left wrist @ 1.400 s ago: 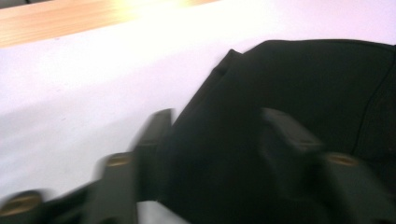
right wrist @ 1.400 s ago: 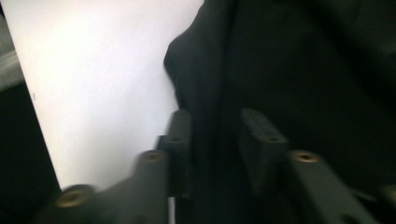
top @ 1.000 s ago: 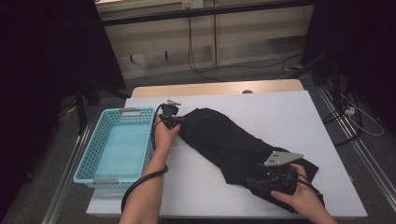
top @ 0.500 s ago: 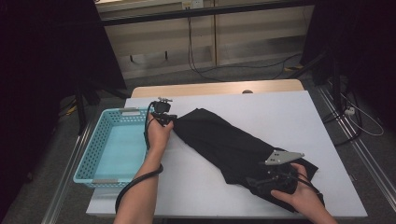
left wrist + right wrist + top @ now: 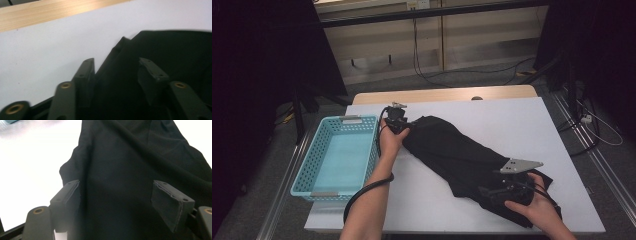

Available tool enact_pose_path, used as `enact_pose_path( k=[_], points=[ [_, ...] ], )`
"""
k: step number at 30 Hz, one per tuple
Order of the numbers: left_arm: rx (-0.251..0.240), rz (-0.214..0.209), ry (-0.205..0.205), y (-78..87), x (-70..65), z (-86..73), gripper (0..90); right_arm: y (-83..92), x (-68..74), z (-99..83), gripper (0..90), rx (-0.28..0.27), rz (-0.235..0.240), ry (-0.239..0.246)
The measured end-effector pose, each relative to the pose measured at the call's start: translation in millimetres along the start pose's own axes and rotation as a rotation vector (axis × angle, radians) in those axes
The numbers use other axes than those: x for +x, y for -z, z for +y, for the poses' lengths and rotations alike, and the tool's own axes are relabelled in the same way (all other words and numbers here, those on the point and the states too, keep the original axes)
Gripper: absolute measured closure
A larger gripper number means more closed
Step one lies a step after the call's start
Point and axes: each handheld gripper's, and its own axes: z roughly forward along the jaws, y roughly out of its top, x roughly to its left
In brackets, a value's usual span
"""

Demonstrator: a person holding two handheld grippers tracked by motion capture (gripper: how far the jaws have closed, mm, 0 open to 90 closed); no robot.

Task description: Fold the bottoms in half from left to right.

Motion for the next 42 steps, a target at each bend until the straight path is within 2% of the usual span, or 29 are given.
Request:
enact_pose_path(
  k=[2,4,5,6,8,11,13,15,18,20,23,24,26,27,28,29,30,34,36,39,42],
  points=[
    [0.017,0.008,-0.029,-6.5,-1.7,-2.1,55.1,-0.4,0.4,-0.2,23.9,0.001,0.003,0.001],
    [0.006,-0.005,-0.025,-11.8,-3.4,-4.8,59.9,-0.8,0.9,-0.3,23.9,0.001,0.008,0.003],
    [0.009,-0.027,0.0,-12.2,-4.3,-4.8,65.8,-0.8,1.2,-0.3,23.9,0.001,0.008,0.005],
    [0.016,-0.041,0.007,-12.1,-5.3,-3.7,73.1,-0.7,1.4,-0.2,23.9,0.001,0.007,0.006],
    [0.046,-0.043,0.0,-11.0,-8.2,-0.4,84.5,-0.9,1.5,-0.1,23.9,0.0,0.009,0.008],
    [0.064,-0.034,0.009,-9.6,-11.1,1.9,87.3,-1.0,1.1,-0.2,23.9,0.003,0.006,0.008],
    [0.052,-0.025,0.027,-5.3,-10.0,3.1,88.2,-0.5,0.5,-0.3,23.8,0.001,0.004,0.005],
    [0.021,-0.021,0.061,2.1,-6.3,5.8,88.3,0.5,-0.5,-0.2,23.3,-0.002,0.002,0.002],
    [0.022,0.002,0.085,13.3,2.4,10.2,88.6,0.8,-1.4,-0.3,22.7,-0.004,-0.003,0.002],
    [0.017,0.0,0.107,16.8,7.7,10.9,88.4,1.0,-1.7,-0.2,22.5,-0.003,-0.003,0.003],
    [0.026,0.005,0.104,17.7,8.5,10.2,88.0,2.3,-3.0,0.3,22.4,-0.006,-0.011,0.004],
    [0.03,0.005,0.089,16.6,7.0,9.3,87.5,2.8,-4.0,0.3,22.4,-0.008,-0.016,0.002],
    [0.021,0.03,0.068,14.5,3.7,7.1,83.2,4.3,-7.4,0.0,22.4,-0.013,-0.029,-0.008],
    [0.03,0.033,0.068,13.3,3.6,6.1,78.2,5.2,-9.5,-0.5,22.5,-0.017,-0.039,-0.011],
    [0.041,0.026,0.083,11.8,3.6,5.3,68.2,6.5,-11.7,-1.0,22.5,-0.018,-0.048,-0.018],
    [0.049,0.027,0.073,12.0,3.1,5.0,61.5,7.8,-13.9,-1.5,22.9,-0.02,-0.057,-0.022],
    [0.05,0.027,0.06,13.4,2.4,5.1,61.2,9.3,-16.2,-2.0,23.0,-0.021,-0.069,-0.024],
    [0.034,0.038,0.102,21.6,0.4,7.2,34.5,13.7,-22.7,-3.7,23.7,-0.024,-0.094,-0.038],
    [0.03,0.039,0.101,28.7,-0.2,7.9,27.6,13.3,-23.3,-4.3,25.4,-0.019,-0.106,-0.031],
    [0.016,0.031,0.093,38.9,-4.7,6.7,22.6,12.0,-24.6,-6.0,31.8,0.003,-0.116,-0.026],
    [0.014,0.024,0.072,46.2,-11.7,2.1,21.2,10.4,-24.0,-8.4,45.6,0.021,-0.114,-0.021]
  ],
)
